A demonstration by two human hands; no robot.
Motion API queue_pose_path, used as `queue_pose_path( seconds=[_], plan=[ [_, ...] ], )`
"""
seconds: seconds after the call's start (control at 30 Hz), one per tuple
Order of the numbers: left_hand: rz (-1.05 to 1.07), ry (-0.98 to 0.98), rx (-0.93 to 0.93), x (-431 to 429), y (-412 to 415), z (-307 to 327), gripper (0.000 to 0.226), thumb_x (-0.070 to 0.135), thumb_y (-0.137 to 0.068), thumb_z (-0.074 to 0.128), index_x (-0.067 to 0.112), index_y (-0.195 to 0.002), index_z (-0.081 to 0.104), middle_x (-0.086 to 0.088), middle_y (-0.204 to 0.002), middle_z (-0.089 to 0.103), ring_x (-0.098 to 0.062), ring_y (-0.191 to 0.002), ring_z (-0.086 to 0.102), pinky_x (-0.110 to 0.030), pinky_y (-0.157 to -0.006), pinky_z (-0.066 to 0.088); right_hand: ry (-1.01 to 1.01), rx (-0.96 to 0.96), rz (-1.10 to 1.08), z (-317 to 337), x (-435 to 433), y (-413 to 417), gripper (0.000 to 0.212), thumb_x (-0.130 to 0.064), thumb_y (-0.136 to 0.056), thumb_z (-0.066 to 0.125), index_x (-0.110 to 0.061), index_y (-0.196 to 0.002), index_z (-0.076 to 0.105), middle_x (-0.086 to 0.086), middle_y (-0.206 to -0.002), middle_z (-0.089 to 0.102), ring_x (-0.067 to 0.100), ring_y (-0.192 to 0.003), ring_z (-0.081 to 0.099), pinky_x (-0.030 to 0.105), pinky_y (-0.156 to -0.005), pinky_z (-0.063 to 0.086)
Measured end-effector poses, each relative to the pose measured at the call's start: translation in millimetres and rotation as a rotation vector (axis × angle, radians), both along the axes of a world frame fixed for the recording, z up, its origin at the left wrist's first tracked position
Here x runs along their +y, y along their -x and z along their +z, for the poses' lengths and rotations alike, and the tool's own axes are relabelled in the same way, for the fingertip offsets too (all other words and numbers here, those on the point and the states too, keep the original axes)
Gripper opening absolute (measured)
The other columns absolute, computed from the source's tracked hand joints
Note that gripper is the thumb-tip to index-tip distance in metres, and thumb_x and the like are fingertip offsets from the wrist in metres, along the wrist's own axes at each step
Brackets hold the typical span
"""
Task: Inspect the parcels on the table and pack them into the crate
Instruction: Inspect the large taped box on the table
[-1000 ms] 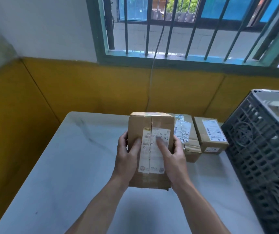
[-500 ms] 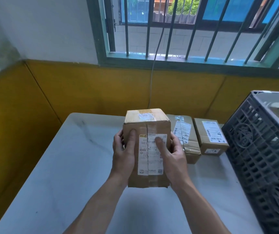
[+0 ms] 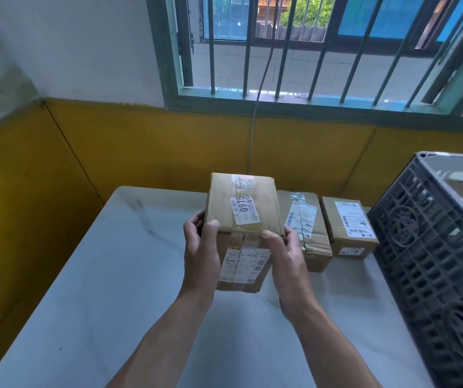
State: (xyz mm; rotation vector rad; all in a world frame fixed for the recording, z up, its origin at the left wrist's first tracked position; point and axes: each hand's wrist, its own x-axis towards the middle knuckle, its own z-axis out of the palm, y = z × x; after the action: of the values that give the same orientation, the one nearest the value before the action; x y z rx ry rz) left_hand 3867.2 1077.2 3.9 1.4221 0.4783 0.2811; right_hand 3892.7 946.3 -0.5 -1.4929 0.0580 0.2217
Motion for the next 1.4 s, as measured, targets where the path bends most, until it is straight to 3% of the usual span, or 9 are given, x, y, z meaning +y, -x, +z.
queue_pose_path(
  seconds=[0.2,0.37,0.47,0.6,0.8,1.0,1.17,1.23,1.4],
  plan=[
    [-0.051,-0.014,-0.034,-1.2,1.4,5.2,0.059,0.06,-0.082,0.045,0.043,-0.138,0.046,0.002,-0.136,0.058,-0.018,-0.117,0.063,-0.046,-0.093,0.06,-0.041,0.016,0.02,3.2,0.6,-2.0,0.076,-0.062,-0.077,0.06,-0.029,-0.143,0.046,0.004,-0.115,0.074,0.018,-0.102,0.073,0.028,-0.073,0.059],
    [-0.026,0.022,-0.001,2.5,3.5,5.2,0.047,0.055,-0.077,0.062,0.04,-0.119,0.047,0.008,-0.121,0.065,-0.003,-0.097,0.069,-0.02,-0.066,0.058,-0.041,0.004,0.002,-1.3,-0.1,-3.2,0.068,-0.046,-0.077,0.061,-0.025,-0.141,0.052,0.006,-0.111,0.075,0.023,-0.1,0.073,0.033,-0.073,0.059],
    [-0.031,0.05,-0.001,5.1,2.5,5.5,0.045,0.042,-0.081,0.068,0.036,-0.119,0.045,0.007,-0.119,0.064,-0.006,-0.097,0.069,-0.016,-0.061,0.056,-0.047,-0.002,0.016,-1.3,-0.4,-2.6,0.062,-0.047,-0.078,0.064,-0.028,-0.137,0.055,0.003,-0.11,0.076,0.019,-0.1,0.074,0.028,-0.071,0.059],
    [-0.061,0.033,-0.008,7.6,2.4,8.5,0.064,0.042,-0.075,0.068,0.036,-0.135,0.044,0.004,-0.131,0.06,-0.012,-0.113,0.064,-0.021,-0.068,0.06,-0.028,0.019,-0.03,-4.4,0.9,-4.2,0.056,-0.042,-0.085,0.077,-0.027,-0.135,0.056,-0.001,-0.113,0.075,0.018,-0.103,0.073,0.04,-0.087,0.061],
    [-0.055,-0.011,0.022,10.4,1.6,7.4,0.075,0.045,-0.07,0.078,0.038,-0.139,0.048,0.0,-0.139,0.054,-0.019,-0.123,0.061,-0.041,-0.092,0.061,0.008,-0.022,-0.005,-5.3,-2.0,-7.3,0.041,-0.027,-0.093,0.072,-0.029,-0.132,0.059,-0.005,-0.106,0.077,0.013,-0.1,0.073,0.042,-0.094,0.059],
    [-0.048,-0.029,-0.009,10.0,-0.6,4.8,0.054,0.035,-0.088,0.078,0.037,-0.129,0.043,0.008,-0.124,0.062,-0.009,-0.105,0.068,-0.02,-0.069,0.06,0.041,-0.033,0.007,-4.8,1.4,-4.9,0.034,-0.034,-0.09,0.074,-0.03,-0.123,0.064,-0.006,-0.102,0.078,0.014,-0.099,0.074,0.046,-0.093,0.059],
    [-0.023,-0.048,0.002,11.7,-2.2,2.4,0.07,0.037,-0.088,0.078,0.036,-0.145,0.037,0.004,-0.14,0.051,-0.016,-0.124,0.058,-0.035,-0.09,0.058,0.064,-0.035,0.012,-3.4,1.0,-5.8,0.019,-0.04,-0.093,0.071,-0.036,-0.112,0.068,-0.009,-0.1,0.078,0.01,-0.097,0.074,0.044,-0.092,0.059],
    [-0.029,-0.049,0.014,10.6,-1.8,3.6,0.074,0.039,-0.086,0.075,0.04,-0.15,0.036,0.004,-0.141,0.046,-0.016,-0.125,0.056,-0.031,-0.087,0.056,0.056,-0.019,-0.01,-2.6,2.1,-7.2,0.021,-0.039,-0.092,0.072,-0.033,-0.113,0.068,-0.005,-0.102,0.078,0.014,-0.099,0.074,0.047,-0.093,0.059],
    [-0.004,-0.045,-0.015,7.4,-1.1,2.5,0.055,0.042,-0.086,0.077,0.046,-0.132,0.047,0.002,-0.137,0.052,-0.017,-0.121,0.06,-0.041,-0.094,0.058,0.032,-0.009,-0.015,-3.5,4.3,-8.6,0.032,-0.036,-0.089,0.075,-0.03,-0.119,0.064,-0.002,-0.103,0.078,0.02,-0.101,0.074,0.05,-0.092,0.059]
  ],
)
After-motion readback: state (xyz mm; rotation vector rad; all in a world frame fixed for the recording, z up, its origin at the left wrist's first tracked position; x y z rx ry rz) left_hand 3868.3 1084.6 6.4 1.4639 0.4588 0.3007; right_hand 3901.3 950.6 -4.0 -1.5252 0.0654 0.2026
